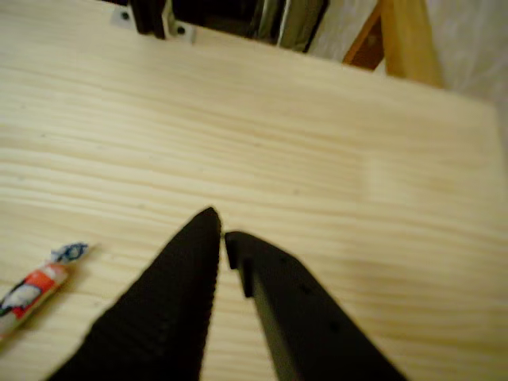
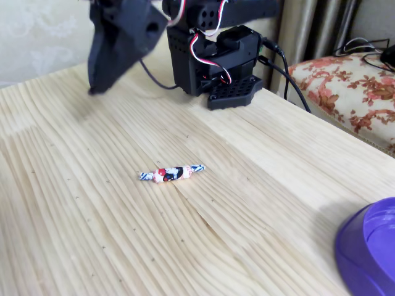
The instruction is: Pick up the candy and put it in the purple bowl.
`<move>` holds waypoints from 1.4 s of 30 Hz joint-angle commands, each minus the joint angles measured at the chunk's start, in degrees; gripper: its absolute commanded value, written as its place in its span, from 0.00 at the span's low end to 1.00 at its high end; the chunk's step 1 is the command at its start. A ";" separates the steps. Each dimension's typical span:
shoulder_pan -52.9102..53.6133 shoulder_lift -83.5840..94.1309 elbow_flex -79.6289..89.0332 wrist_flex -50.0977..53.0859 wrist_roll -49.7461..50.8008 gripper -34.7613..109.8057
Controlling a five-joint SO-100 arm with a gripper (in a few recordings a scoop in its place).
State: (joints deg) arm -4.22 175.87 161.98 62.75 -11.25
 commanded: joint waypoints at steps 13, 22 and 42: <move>-4.75 -25.93 -33.40 2.72 -30.59 0.24; -8.17 -32.52 -40.17 11.60 -45.44 0.25; -13.10 -38.76 -41.66 22.24 -72.25 0.26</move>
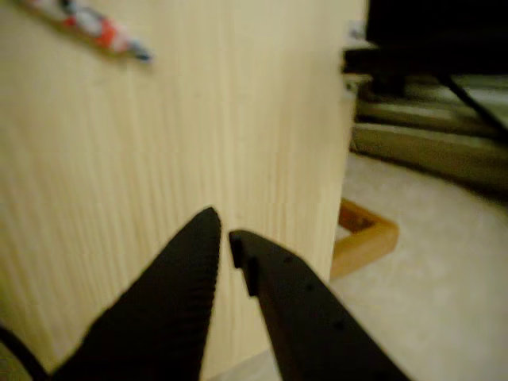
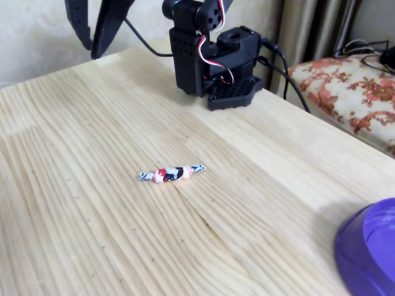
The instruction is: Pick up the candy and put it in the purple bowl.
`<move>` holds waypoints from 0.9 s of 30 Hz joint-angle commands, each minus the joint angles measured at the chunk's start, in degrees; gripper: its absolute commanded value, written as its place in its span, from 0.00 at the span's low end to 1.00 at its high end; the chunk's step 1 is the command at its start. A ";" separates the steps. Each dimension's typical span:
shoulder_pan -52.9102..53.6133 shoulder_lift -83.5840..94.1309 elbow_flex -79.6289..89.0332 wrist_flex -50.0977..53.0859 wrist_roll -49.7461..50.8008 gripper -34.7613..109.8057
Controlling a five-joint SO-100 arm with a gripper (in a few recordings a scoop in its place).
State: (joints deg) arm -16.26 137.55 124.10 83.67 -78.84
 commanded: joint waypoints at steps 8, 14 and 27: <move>-3.43 -4.75 -3.43 1.23 -15.12 0.29; -7.21 -8.00 -3.52 -1.93 -15.47 0.38; -21.18 -10.11 -2.46 -2.29 -14.33 0.45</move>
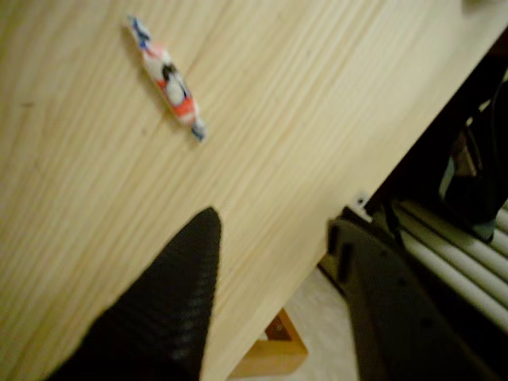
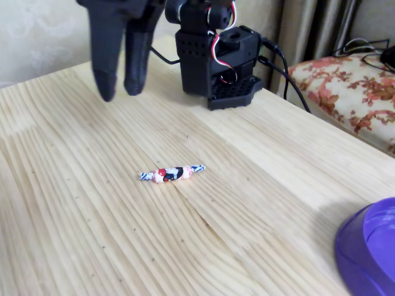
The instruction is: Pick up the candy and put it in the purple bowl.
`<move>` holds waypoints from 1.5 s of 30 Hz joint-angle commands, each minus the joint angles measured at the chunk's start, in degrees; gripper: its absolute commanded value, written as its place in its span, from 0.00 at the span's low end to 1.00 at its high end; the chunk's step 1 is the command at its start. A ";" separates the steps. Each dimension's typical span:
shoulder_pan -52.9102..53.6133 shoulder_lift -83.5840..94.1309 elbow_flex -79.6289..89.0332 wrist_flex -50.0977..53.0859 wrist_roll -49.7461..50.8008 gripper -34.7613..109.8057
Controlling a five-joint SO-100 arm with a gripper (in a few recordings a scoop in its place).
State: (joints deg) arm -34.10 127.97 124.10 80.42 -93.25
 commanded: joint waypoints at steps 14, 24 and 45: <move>-6.15 -17.14 -3.08 1.58 -1.58 0.45; -7.21 -25.93 -6.06 0.35 -3.43 0.45; -4.83 -41.31 -10.02 -5.71 -12.04 0.45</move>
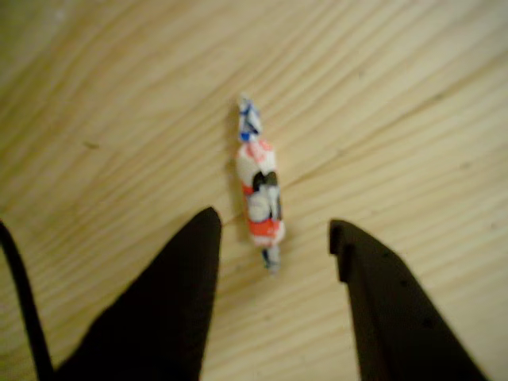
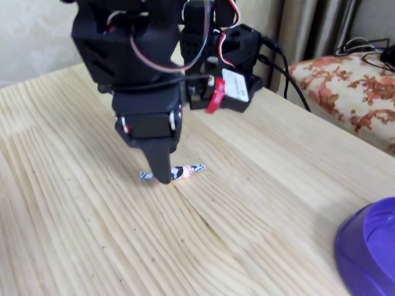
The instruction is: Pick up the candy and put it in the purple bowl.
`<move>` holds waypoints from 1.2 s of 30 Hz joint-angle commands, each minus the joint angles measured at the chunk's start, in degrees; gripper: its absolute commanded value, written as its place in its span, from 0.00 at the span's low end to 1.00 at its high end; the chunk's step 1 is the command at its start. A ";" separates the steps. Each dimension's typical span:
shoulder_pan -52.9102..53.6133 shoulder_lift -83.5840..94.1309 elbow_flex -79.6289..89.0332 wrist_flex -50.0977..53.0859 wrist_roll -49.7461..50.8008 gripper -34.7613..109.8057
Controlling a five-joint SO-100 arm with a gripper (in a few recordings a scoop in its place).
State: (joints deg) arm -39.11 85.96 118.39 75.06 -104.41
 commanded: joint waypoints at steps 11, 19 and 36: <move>2.11 -2.72 -4.31 -0.88 -1.58 0.44; 2.20 -2.81 -2.99 -0.88 -1.32 0.44; -0.97 -2.81 -1.23 -0.88 0.00 0.42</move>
State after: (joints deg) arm -39.38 81.83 117.42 74.18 -104.06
